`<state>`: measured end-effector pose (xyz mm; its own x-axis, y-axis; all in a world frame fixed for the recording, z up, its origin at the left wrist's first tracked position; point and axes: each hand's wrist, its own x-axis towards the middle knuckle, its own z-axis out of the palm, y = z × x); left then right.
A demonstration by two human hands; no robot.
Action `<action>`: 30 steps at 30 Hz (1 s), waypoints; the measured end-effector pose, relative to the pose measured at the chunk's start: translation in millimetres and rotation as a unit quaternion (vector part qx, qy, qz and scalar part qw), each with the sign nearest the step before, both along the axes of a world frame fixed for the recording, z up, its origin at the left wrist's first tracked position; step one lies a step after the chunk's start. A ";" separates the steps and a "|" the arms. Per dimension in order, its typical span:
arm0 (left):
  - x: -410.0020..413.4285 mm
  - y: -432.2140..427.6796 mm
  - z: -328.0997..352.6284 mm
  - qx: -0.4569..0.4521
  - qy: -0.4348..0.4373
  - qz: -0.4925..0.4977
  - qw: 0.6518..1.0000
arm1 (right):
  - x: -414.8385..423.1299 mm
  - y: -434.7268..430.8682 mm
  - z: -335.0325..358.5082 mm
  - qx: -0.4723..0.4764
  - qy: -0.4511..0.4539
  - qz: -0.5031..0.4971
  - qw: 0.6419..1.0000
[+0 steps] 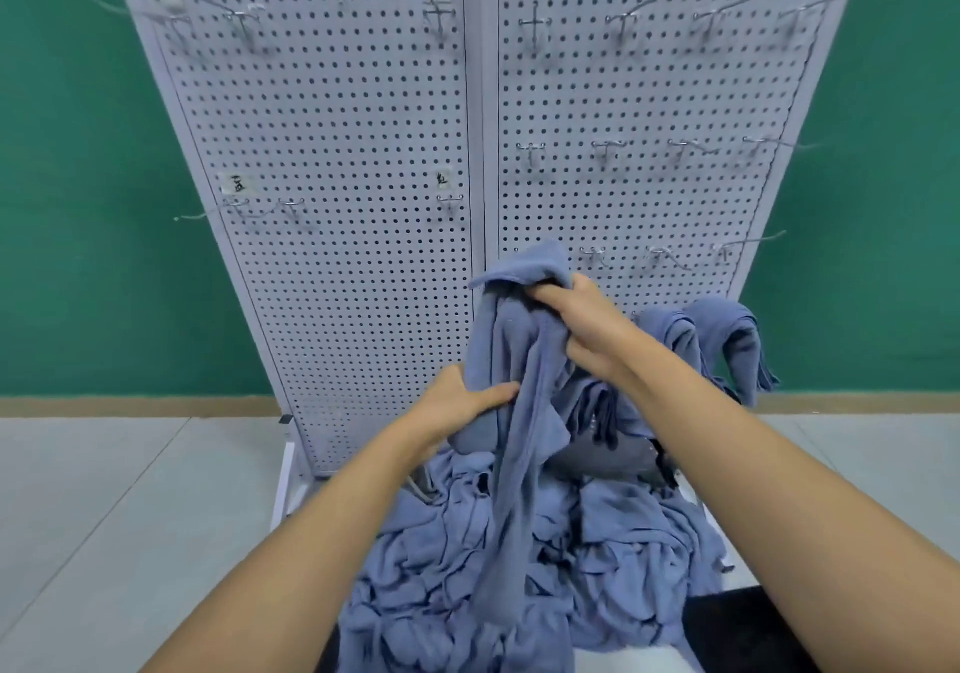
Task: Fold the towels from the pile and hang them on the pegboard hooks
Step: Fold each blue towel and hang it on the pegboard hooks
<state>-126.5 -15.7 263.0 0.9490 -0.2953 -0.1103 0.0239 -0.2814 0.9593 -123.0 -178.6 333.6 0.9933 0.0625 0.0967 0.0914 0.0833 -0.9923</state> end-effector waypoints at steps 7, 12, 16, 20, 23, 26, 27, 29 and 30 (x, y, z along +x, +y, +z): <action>6.7 -0.4 24.6 -0.183 0.110 0.131 0.968 | -18.9 -21.5 -48.8 -0.131 0.128 0.079 0.980; -0.2 7.6 33.8 -0.365 0.171 0.072 0.912 | -28.6 -8.5 -61.9 -0.139 0.118 0.046 0.982; -4.7 4.5 30.7 -0.325 0.123 0.025 0.937 | -27.1 -5.3 -65.3 -0.012 0.142 0.011 0.990; -11.4 -4.6 11.4 -0.111 0.085 -0.004 0.990 | -25.1 -8.1 -65.8 0.051 0.122 0.002 0.991; -3.8 -3.3 6.1 -0.139 0.109 0.059 0.983 | -18.8 -17.8 -68.5 0.036 0.108 -0.011 0.993; 5.5 7.5 7.7 -0.116 0.087 0.112 0.983 | -12.2 -37.0 -68.9 -0.104 0.079 -0.095 0.987; 8.6 13.0 8.7 -0.118 0.081 0.132 0.981 | -12.0 -44.6 -67.8 -0.159 0.065 -0.122 0.978; 14.3 24.1 11.6 -0.134 0.072 0.166 0.974 | -13.4 -58.9 -65.8 -0.231 0.034 -0.168 0.958; 16.6 29.8 13.3 -0.148 0.072 0.178 0.970 | -13.9 -67.6 -66.2 -0.247 0.030 -0.185 0.951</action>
